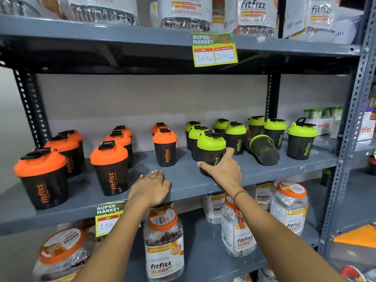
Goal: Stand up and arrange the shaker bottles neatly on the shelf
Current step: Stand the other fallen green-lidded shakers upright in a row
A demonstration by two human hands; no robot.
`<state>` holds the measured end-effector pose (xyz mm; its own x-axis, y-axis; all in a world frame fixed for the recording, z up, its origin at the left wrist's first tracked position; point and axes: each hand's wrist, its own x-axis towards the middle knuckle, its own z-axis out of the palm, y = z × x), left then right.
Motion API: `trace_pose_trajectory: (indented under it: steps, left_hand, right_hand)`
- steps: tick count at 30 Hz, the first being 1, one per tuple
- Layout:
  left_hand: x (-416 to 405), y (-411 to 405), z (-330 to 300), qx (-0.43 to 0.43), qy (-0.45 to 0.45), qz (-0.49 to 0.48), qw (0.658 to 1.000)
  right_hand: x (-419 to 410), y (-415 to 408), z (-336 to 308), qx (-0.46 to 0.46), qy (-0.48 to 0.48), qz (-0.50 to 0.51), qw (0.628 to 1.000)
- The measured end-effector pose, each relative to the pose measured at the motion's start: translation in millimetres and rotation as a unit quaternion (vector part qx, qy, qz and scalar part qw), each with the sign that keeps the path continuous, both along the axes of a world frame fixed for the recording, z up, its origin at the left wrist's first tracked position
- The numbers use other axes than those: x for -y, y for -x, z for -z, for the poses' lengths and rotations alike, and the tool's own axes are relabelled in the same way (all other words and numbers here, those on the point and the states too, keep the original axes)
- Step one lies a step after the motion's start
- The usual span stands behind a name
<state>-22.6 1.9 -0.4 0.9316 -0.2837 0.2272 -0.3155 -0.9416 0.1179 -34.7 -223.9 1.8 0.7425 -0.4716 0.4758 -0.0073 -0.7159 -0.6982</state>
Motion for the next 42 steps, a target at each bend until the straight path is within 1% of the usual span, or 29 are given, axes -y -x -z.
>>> trace_pose_trajectory:
  steps: [5,11,13,15,18,20,22,25,29,31,36,42]
  left_hand:
    - [-1,-4,2,-0.002,-0.003,0.000,1.000]
    - [-1,-7,3,-0.009,-0.003,-0.002,1.000]
    - [-1,-6,2,-0.019,-0.004,-0.003,1.000]
    - [-1,-5,1,-0.028,-0.003,-0.007,1.000]
    - [0,-5,0,-0.034,0.001,-0.019,0.999]
    - [-1,-9,1,-0.040,0.000,-0.022,0.999]
    - [0,-12,3,-0.048,0.001,-0.027,0.998]
    - [1,-15,4,-0.051,0.005,-0.037,0.998]
    - [2,-17,5,-0.045,-0.012,-0.045,0.998]
    - [4,-16,5,-0.047,-0.020,-0.050,0.997]
    - [6,-12,3,-0.038,-0.006,-0.053,0.998]
    - [4,-16,6,-0.033,0.008,-0.065,0.997]
  right_hand:
    - [-1,1,2,0.001,0.005,-0.013,1.000]
    - [9,12,-2,0.002,-0.031,-0.059,0.998]
    - [17,17,-6,0.015,-0.016,-0.058,0.998]
    - [28,23,-13,0.054,0.003,-0.050,0.997]
    - [50,22,-30,0.157,0.017,-0.015,0.987]
    - [77,14,-45,0.179,0.028,0.020,0.983]
    - [114,4,-58,0.144,0.038,0.051,0.988]
    - [171,-5,-67,0.032,0.074,0.095,0.992]
    - [221,-10,-61,-0.119,0.063,0.071,0.988]
    - [233,-13,-56,-0.173,0.062,0.044,0.982]
    - [240,-18,-49,-0.211,0.000,-0.002,0.977]
    - [231,-30,-51,-0.198,-0.091,-0.060,0.974]
